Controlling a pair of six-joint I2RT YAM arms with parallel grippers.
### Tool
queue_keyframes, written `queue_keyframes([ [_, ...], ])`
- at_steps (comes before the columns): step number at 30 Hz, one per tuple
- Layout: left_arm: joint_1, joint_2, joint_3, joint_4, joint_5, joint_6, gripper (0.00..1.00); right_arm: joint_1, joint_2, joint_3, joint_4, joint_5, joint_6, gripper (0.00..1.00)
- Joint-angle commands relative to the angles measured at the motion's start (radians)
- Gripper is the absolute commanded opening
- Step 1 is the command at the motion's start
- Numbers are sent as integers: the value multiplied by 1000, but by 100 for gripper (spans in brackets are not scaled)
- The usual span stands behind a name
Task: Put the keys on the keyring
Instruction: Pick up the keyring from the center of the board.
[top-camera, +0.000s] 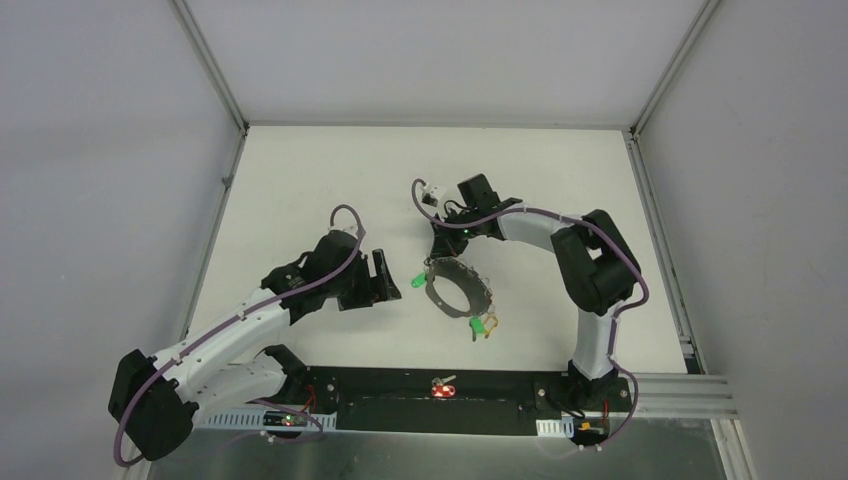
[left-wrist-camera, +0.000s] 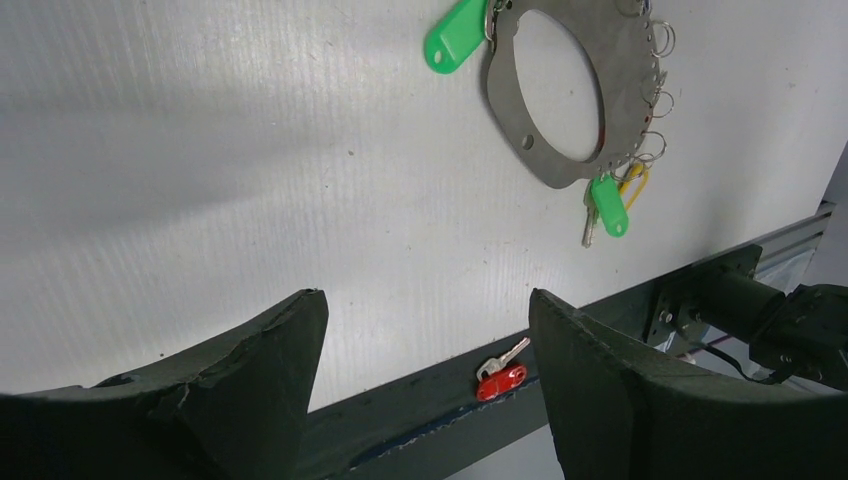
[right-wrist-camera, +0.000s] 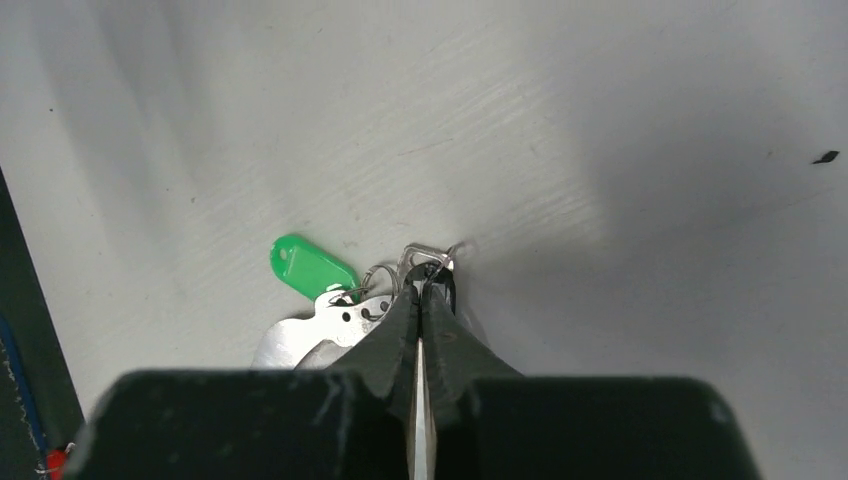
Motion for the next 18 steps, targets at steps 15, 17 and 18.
queue_keyframes([
  [15, 11, -119, 121, 165, 24, 463, 74, 31, -269, 105, -385, -81, -141, 0],
  [17, 11, -124, 119, 245, 106, 536, 73, 32, -311, 91, -393, -105, -140, 0],
  [18, 11, -126, 115, 290, 140, 565, 71, 33, -333, 84, -395, -117, -139, 0],
])
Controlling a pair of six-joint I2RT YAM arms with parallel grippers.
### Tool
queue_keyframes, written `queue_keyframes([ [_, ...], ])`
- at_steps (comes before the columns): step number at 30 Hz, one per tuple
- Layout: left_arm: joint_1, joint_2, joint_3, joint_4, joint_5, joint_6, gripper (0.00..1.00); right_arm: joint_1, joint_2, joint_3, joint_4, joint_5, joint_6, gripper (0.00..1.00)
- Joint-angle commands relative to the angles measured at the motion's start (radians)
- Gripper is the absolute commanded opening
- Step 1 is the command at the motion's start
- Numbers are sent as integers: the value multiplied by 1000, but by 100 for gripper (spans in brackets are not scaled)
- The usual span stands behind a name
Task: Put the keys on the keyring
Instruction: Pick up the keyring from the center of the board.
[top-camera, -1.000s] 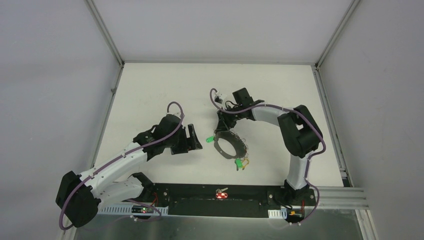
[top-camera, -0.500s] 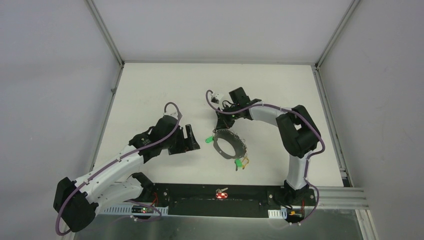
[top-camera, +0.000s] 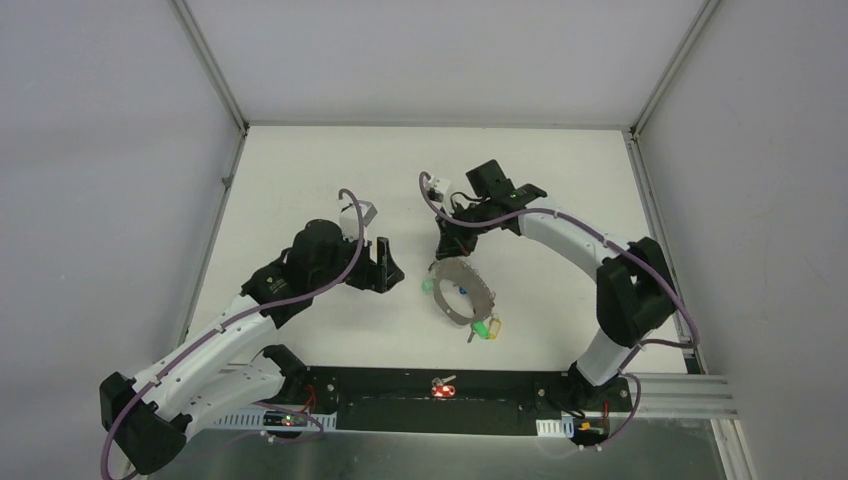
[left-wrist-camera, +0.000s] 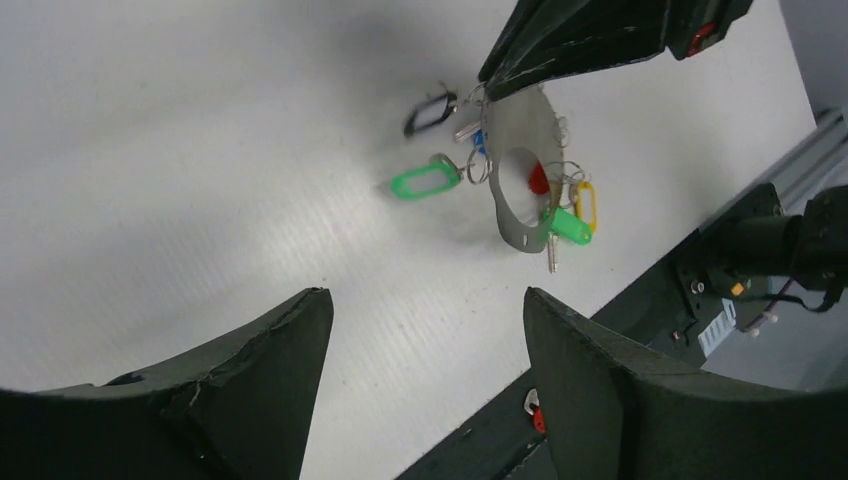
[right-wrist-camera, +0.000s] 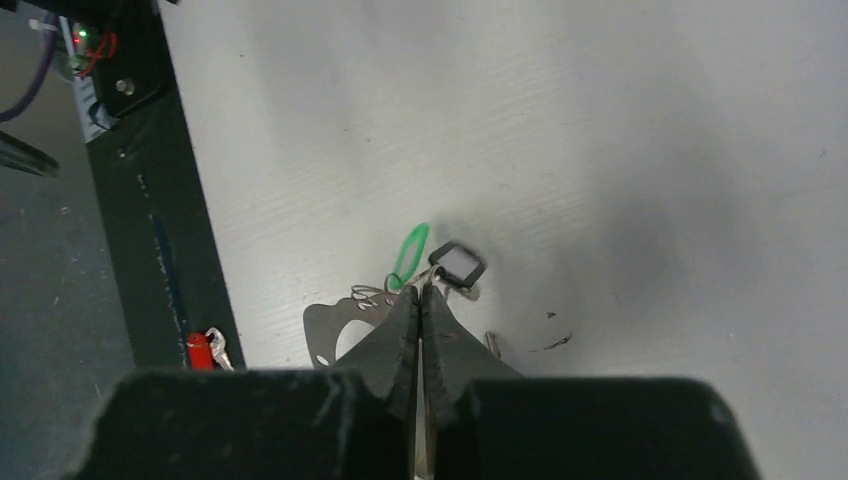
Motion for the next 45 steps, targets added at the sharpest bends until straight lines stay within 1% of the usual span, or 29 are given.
queue_keyframes([
  [1, 11, -22, 27, 246, 186, 236, 70, 8, -134, 0, -55, -96, -33, 0],
  [3, 11, -22, 11, 354, 273, 295, 66, 7, -176, -14, -50, -126, -35, 0],
  [6, 9, -3, -16, 497, 413, 406, 49, 8, -230, -22, -63, -165, -49, 0],
  [7, 9, 8, -19, 527, 440, 430, 45, 7, -247, -23, -71, -171, -54, 0],
  [8, 9, 21, -20, 548, 449, 443, 44, 8, -261, -25, -82, -174, -58, 0],
  [11, 9, 63, -13, 597, 465, 460, 43, 7, -300, -30, -109, -189, -73, 0],
  [13, 7, 94, -5, 625, 497, 498, 43, 8, -322, -43, -116, -201, -77, 0],
  [19, -23, 177, 20, 620, 563, 641, 42, 8, -378, -87, -104, -234, -77, 0],
  [22, -45, 205, 26, 610, 585, 682, 42, 7, -395, -101, -97, -239, -77, 0],
  [27, -82, 251, 46, 610, 624, 702, 41, 8, -403, -102, -93, -240, -76, 0],
  [31, -107, 275, 53, 611, 620, 702, 41, 7, -403, -97, -91, -243, -71, 0],
  [41, -121, 321, 67, 612, 586, 679, 26, 8, -407, -95, -78, -249, -54, 0],
  [45, -123, 325, 63, 650, 559, 656, 25, 8, -406, -95, -76, -247, -51, 0],
])
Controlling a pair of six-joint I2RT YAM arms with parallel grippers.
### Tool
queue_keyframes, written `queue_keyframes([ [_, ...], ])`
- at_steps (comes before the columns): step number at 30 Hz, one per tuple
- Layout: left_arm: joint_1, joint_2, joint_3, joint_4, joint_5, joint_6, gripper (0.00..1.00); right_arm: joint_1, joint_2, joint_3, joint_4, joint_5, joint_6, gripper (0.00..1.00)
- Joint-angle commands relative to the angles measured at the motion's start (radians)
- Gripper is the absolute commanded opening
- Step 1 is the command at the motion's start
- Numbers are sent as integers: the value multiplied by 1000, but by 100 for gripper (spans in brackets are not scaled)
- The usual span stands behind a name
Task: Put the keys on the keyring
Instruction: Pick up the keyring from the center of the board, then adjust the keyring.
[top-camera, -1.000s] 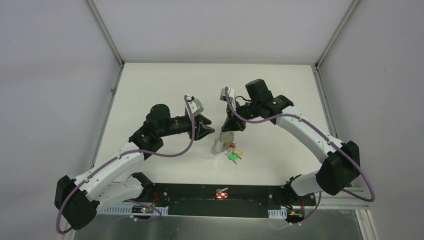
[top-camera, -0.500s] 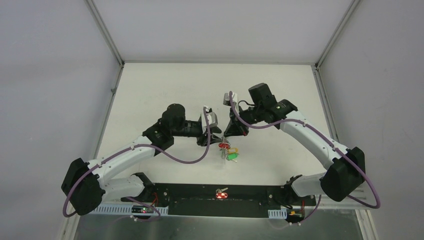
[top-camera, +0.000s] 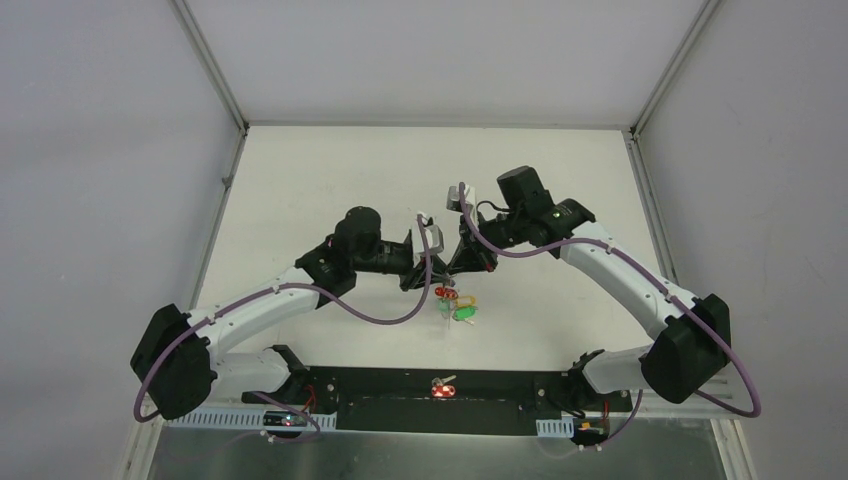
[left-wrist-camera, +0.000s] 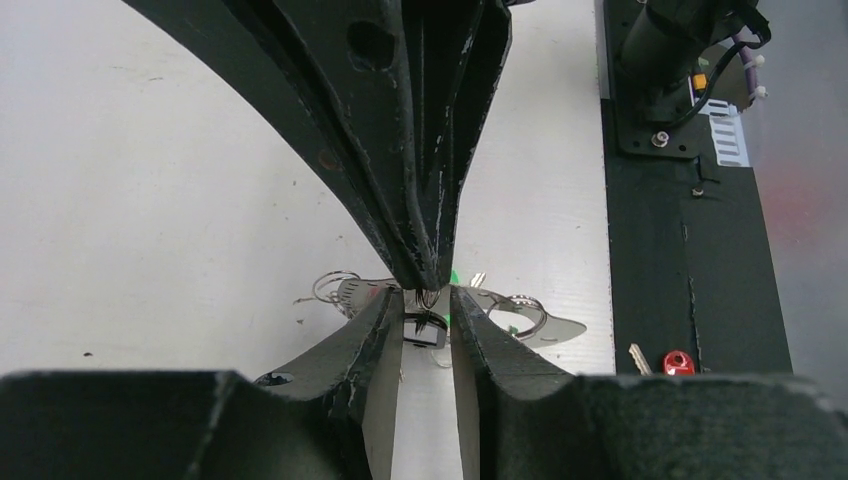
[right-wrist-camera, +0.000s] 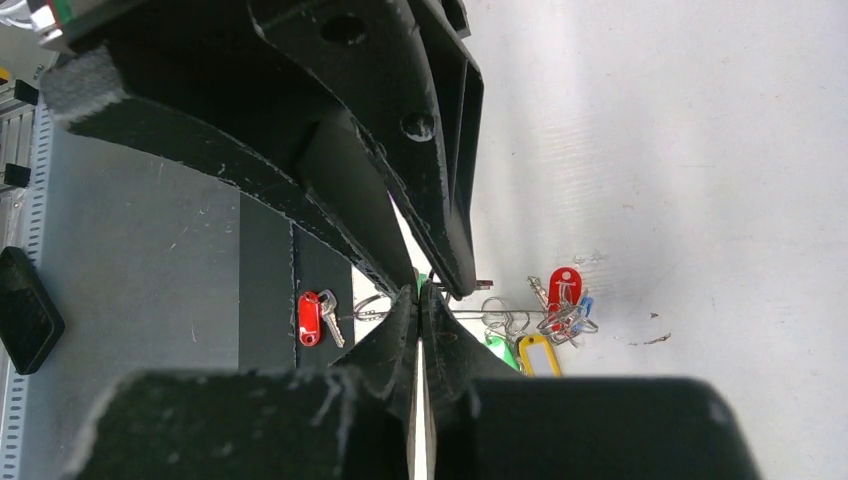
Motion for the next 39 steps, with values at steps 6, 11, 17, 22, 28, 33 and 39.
queue_keyframes([
  [6, -14, -3, 23, 117, -8, -29, 0, 4, -47, 14, 54, -31, 16, 0],
  [11, -16, -44, -32, 191, -51, -87, 0, 4, -79, -3, 135, 0, 94, 36],
  [17, -16, -151, -145, 357, -161, -148, 0, 2, -187, -79, 323, 116, 237, 64],
  [22, -16, -224, -222, 519, -186, -177, 0, -4, -312, -202, 507, 191, 288, 73],
  [28, -16, -268, -266, 683, -154, -192, 0, -28, -360, -284, 636, 93, 336, 66],
  [33, -16, -261, -262, 773, -90, -196, 0, -27, -341, -287, 735, -15, 366, 54],
  [39, -16, -247, -248, 801, -68, -196, 0, -27, -335, -288, 856, -110, 397, 40],
])
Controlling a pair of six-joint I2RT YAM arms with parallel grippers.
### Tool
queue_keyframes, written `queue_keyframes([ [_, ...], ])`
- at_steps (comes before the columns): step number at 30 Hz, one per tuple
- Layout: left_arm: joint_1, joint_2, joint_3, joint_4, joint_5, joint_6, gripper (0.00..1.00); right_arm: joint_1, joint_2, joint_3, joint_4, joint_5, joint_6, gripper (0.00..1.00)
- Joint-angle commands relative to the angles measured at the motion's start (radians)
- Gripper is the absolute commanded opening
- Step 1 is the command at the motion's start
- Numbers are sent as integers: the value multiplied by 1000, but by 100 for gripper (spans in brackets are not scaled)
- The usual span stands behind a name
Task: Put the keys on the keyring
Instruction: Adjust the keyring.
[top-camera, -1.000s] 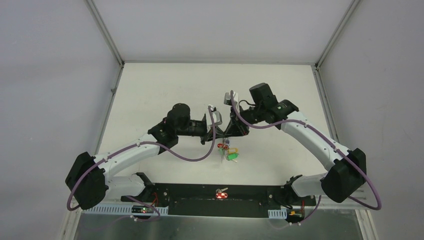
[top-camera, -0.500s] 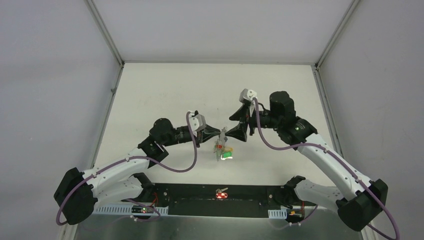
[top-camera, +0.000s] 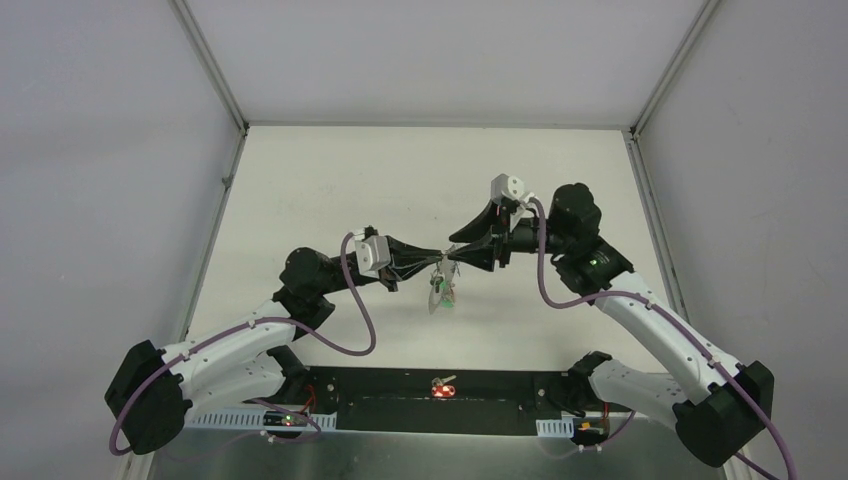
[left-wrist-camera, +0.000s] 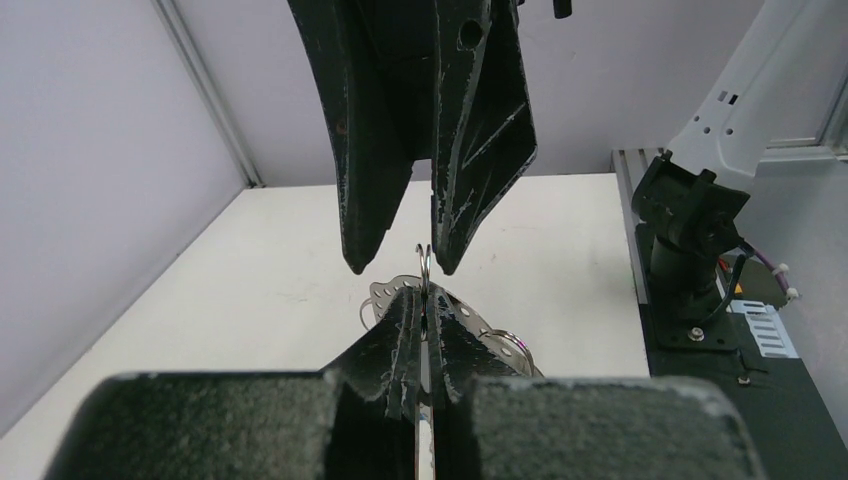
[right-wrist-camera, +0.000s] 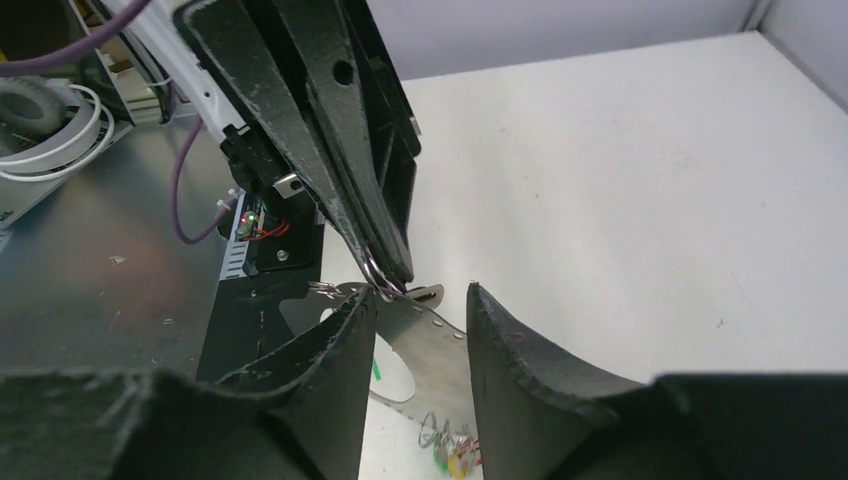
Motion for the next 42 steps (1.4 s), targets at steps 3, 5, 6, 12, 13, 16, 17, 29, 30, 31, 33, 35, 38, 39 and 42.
queue_keyframes([
  [3, -8, -3, 20, 145, 27, -39, 0, -3, 6, 7, 178, -153, 40, 34],
  [5, -9, -3, 19, 153, 22, -42, 0, -2, 9, 7, 177, -168, 39, 31],
  [6, -9, -2, 18, 153, 22, -42, 0, -3, 10, 6, 177, -175, 38, 29],
  [12, -9, -3, 21, 150, 22, -47, 0, -3, 30, 8, 177, -207, 37, 21],
  [13, -9, -3, 22, 149, 22, -49, 0, -3, 33, 11, 177, -215, 37, 18],
  [16, -9, -4, 25, 142, 24, -53, 0, -2, 43, 20, 177, -231, 37, 6],
  [17, -9, -7, 25, 138, 24, -52, 0, -2, 46, 23, 177, -231, 40, 1],
  [29, -9, -109, 122, -343, -24, 74, 38, -2, 46, 139, -252, -151, -169, 0],
  [30, -9, -116, 144, -391, -26, 86, 40, -2, 50, 157, -311, -142, -198, 0],
  [31, -9, -116, 163, -433, -26, 96, 41, -1, 55, 174, -362, -131, -223, 0],
  [33, -9, -108, 204, -523, -21, 118, 42, 1, 70, 220, -465, -102, -265, 0],
  [35, -9, -85, 250, -608, -12, 139, 42, 5, 94, 257, -570, -71, -298, 0],
  [38, -14, -43, 301, -692, -1, 169, 42, 19, 132, 315, -693, -15, -337, 0],
  [39, -18, -30, 313, -706, 0, 177, 42, 26, 148, 336, -731, 6, -347, 0],
  [42, -40, 7, 340, -732, 1, 204, 43, 42, 191, 400, -839, 69, -363, 0],
])
